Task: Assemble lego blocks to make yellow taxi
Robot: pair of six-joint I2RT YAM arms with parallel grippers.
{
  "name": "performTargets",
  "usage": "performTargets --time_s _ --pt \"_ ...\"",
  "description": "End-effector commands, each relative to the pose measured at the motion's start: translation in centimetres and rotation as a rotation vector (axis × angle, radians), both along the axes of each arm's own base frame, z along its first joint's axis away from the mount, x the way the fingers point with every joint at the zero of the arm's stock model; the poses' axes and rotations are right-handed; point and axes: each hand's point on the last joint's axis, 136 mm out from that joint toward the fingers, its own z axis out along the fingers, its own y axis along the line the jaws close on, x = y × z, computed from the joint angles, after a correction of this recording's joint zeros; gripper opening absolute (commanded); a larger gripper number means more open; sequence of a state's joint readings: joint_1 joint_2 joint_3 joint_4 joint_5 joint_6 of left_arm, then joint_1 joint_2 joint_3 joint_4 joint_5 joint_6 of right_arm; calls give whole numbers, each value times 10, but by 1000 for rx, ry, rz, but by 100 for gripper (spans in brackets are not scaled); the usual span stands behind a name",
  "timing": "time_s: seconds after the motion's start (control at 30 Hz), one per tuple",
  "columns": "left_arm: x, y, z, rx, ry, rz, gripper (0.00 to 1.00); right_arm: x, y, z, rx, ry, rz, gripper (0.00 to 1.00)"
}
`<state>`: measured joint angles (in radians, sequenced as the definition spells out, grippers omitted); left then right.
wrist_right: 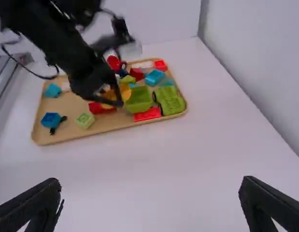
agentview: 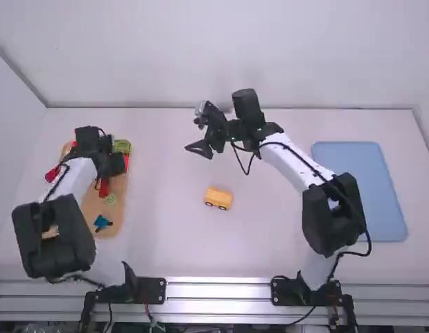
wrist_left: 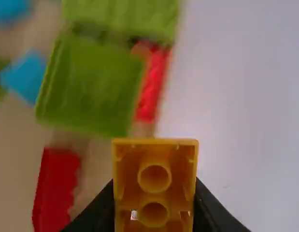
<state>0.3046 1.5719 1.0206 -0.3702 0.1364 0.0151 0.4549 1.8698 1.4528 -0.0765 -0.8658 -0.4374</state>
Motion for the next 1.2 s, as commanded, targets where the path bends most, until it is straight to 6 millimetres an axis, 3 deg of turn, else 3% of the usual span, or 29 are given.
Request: performTargets --time_s 0.0,0.03,0.07,0.1,0.17,0.3,0.37,0.47,0.63,0.83,1.03,1.17 --pt "8 -62 49 -55 -190 -298 12 0 -1 3 28 42 8 98" --pt "9 -76 57 -68 -232 -356 13 -1 -1 3 30 46 13 98" --pt "9 -103 71 -94 -310 -465 13 -5 -1 4 39 54 31 98" --pt "8 -114 76 -106 -340 -509 13 -7 0 6 47 59 45 98" --pt "1 -167 92 -163 -463 -722 14 -21 3 12 89 81 121 98" --pt "-12 -220 101 -227 -608 -943 13 -48 3 25 168 111 272 98" --pt "-21 -235 105 -261 -668 -1018 13 -60 -1 31 208 125 344 98" --pt "-36 -250 113 -318 -781 -1135 13 -71 -7 36 248 145 409 98" --pt "-43 -254 122 -364 -866 -1149 13 -81 -12 39 283 150 460 97" --pt "-56 -259 130 -400 -940 -1193 14 -84 -13 41 299 117 483 79" --pt "-62 -263 142 -461 -958 -1207 14 -82 -11 39 286 110 472 73" --pt "-62 -263 144 -460 -963 -1208 14 -84 -5 35 268 105 468 64"
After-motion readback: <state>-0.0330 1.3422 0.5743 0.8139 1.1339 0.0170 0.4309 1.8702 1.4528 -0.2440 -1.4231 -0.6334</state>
